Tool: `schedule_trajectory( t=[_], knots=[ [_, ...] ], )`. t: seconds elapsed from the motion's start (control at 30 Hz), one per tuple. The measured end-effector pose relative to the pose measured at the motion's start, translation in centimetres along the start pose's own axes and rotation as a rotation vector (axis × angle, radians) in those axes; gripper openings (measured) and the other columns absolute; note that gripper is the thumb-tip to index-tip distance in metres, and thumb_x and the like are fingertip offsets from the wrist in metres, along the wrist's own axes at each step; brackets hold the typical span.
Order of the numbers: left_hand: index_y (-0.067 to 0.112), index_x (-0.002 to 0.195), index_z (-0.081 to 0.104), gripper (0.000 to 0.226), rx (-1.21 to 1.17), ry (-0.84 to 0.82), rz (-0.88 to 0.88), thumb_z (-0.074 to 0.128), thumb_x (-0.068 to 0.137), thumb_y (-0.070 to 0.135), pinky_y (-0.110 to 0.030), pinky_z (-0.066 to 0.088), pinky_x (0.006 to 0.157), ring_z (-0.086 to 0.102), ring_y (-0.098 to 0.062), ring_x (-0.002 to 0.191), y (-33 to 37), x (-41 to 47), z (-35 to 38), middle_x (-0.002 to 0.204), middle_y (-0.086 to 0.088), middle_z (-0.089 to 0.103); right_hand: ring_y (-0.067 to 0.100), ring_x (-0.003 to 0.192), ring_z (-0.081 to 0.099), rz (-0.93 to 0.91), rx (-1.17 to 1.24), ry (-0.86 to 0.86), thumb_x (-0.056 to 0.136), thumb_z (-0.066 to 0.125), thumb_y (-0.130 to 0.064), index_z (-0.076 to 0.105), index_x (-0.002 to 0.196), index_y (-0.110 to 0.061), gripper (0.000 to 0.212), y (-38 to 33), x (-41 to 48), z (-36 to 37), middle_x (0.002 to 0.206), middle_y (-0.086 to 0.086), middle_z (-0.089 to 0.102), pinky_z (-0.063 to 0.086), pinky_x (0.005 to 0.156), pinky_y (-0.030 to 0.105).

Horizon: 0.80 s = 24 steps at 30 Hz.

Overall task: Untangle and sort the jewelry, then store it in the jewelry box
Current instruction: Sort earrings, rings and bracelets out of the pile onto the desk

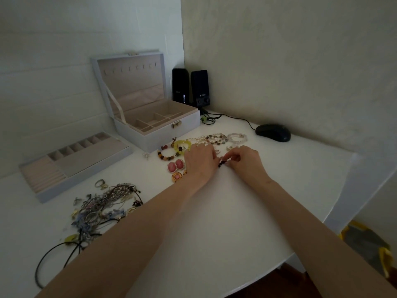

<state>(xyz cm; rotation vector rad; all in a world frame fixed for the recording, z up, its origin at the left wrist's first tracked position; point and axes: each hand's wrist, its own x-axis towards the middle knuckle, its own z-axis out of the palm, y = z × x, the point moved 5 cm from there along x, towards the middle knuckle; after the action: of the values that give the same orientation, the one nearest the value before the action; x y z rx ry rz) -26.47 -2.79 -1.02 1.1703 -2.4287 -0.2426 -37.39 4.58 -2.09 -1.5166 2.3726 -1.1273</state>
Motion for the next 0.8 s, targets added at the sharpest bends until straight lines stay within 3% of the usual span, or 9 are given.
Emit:
schedule_trajectory(
  t=[0.27,0.37,0.63,0.8],
  knots=[
    [0.019,0.093,0.062,0.017,-0.032,0.026,-0.023,0.057,0.090,0.035,-0.040,0.040,0.090,0.051,-0.025,0.106,-0.34,-0.10,-0.02,0.106,-0.003,0.063,0.013,0.078,0.053,-0.015,-0.059,-0.006,0.081,0.071,-0.022,0.074,0.092,-0.022,0.012,0.06,0.33,0.37,0.083,0.001,0.058,0.034,0.059,0.017],
    [0.019,0.095,0.062,0.019,-0.021,0.005,-0.012,0.058,0.089,0.037,-0.039,0.037,0.088,0.050,-0.025,0.107,-0.39,-0.16,-0.27,0.106,-0.003,0.063,0.013,0.079,0.053,-0.004,-0.055,-0.006,0.081,0.071,-0.017,0.074,0.092,-0.019,0.011,0.10,0.34,0.29,0.083,0.000,0.057,0.036,0.065,0.022],
    [0.024,0.097,0.066,0.014,0.040,-0.104,0.037,0.063,0.087,0.033,-0.039,0.036,0.094,0.046,-0.027,0.114,-0.03,-0.72,-0.78,0.112,-0.004,0.060,0.011,0.079,0.053,-0.012,-0.022,-0.009,0.080,0.073,-0.012,0.076,0.092,-0.016,0.013,0.06,-0.07,-0.10,0.075,-0.007,0.053,0.037,0.069,0.020],
    [0.022,0.098,0.066,0.016,0.012,-0.114,0.026,0.064,0.086,0.032,-0.038,0.036,0.094,0.046,-0.027,0.115,0.30,-0.73,-0.63,0.114,-0.005,0.059,0.012,0.083,0.052,0.001,-0.009,-0.003,0.079,0.073,-0.016,0.075,0.093,-0.021,0.015,0.47,0.08,0.15,0.089,0.002,0.056,0.039,0.074,0.023]
  ],
)
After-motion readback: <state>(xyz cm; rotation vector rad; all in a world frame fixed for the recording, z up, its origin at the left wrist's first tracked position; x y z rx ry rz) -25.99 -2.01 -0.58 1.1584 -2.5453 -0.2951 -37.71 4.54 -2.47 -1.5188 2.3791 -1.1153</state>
